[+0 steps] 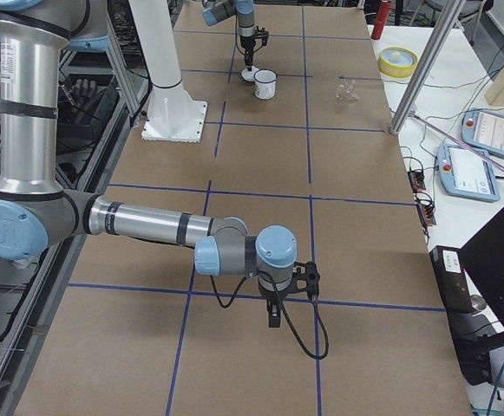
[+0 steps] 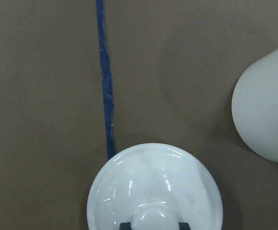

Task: Place funnel on cup
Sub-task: 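Set the white funnel on the table beside the mug, open left gripper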

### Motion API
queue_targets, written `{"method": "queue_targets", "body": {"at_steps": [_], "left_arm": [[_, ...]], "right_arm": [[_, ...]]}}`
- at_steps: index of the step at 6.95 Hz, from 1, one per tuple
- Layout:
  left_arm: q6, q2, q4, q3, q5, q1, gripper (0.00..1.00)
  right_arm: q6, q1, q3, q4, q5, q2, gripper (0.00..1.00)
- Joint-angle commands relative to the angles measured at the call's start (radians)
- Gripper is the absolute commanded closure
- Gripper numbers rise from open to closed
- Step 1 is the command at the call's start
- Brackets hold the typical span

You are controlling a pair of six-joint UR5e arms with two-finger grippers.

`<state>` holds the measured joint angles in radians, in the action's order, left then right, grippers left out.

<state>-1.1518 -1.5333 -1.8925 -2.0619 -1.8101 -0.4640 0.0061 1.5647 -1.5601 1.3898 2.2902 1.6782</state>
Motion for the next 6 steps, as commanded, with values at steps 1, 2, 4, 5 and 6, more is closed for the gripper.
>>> {"method": "queue_targets", "body": {"at_steps": [1, 2, 4, 5, 6], "left_arm": [[-0.005, -0.001, 0.0, 0.0, 0.002, 0.001, 0.18], [-0.003, -0.001, 0.0, -0.004, 0.002, -0.004, 0.0], [0.003, 0.005, 0.001, -0.08, -0.004, -0.103, 0.0], [-0.006, -0.01, 0.001, -0.127, -0.015, -0.243, 0.0], [-0.043, -0.046, -0.005, -0.121, -0.014, -0.296, 0.0]], "right_arm": [[0.0, 0.0, 0.0, 0.0, 0.0, 0.0, 0.0], [0.0, 0.0, 0.0, 0.0, 0.0, 0.0, 0.0], [0.0, 0.0, 0.0, 0.0, 0.0, 0.0, 0.0], [0.0, 0.0, 0.0, 0.0, 0.0, 0.0, 0.0], [0.0, 0.0, 0.0, 0.0, 0.0, 0.0, 0.0]]}}
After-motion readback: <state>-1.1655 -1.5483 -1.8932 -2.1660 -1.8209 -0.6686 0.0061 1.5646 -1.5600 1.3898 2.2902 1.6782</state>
